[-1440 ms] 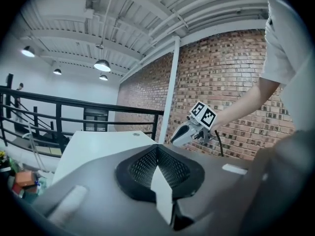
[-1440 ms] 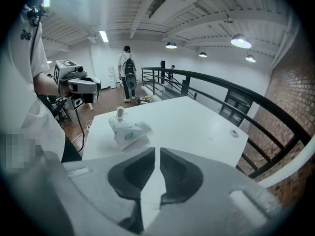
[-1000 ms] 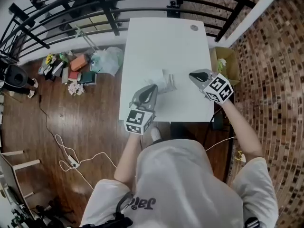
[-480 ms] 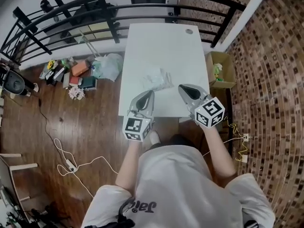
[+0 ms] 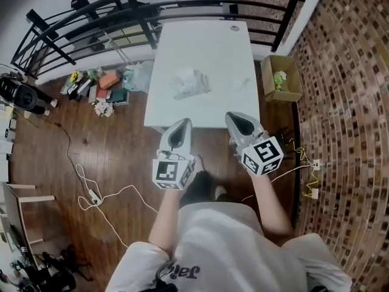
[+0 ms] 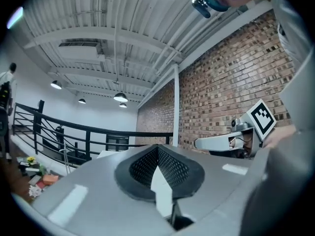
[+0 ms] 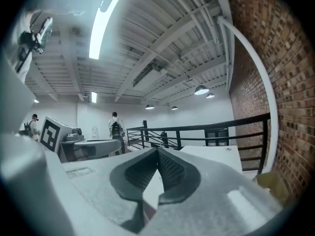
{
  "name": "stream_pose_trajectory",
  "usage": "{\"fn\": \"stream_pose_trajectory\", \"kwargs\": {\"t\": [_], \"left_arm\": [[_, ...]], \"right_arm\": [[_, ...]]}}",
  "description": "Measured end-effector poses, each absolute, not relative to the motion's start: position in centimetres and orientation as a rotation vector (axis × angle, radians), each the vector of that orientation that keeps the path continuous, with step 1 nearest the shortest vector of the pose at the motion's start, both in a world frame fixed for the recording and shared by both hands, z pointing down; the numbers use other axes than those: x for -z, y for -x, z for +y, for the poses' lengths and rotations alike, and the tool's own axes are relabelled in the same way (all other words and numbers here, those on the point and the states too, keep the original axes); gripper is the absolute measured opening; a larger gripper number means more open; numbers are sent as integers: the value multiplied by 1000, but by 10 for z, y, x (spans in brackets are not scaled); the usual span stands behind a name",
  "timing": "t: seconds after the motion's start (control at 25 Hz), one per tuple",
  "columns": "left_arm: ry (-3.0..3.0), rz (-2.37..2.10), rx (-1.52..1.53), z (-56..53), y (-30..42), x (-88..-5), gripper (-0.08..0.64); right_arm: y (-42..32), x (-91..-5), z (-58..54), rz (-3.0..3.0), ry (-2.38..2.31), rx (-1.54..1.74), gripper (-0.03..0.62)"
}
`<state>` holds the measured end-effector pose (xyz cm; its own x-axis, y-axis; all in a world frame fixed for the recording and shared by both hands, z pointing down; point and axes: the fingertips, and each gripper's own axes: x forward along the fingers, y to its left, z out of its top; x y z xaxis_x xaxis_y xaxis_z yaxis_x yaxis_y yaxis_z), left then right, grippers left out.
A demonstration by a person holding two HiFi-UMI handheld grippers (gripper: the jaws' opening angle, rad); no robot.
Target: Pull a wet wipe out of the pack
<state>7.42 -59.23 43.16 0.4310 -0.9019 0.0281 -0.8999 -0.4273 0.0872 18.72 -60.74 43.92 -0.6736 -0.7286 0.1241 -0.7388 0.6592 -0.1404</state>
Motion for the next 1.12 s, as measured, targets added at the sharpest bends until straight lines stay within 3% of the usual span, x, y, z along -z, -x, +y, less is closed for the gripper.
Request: {"fn": "stream_pose_trajectory", "kwargs": {"t": [0.52,1.12], "left_arm": [[-2591,-1706,12,-519,-96,-394,17],[-2489,-1810,53,-503,-24,-397,17]], "right_arm": [[-166,-409,-518,-2840,-1206,-138,-8],[-114,-407,-507,-2826,-1178,-103,-8]]}}
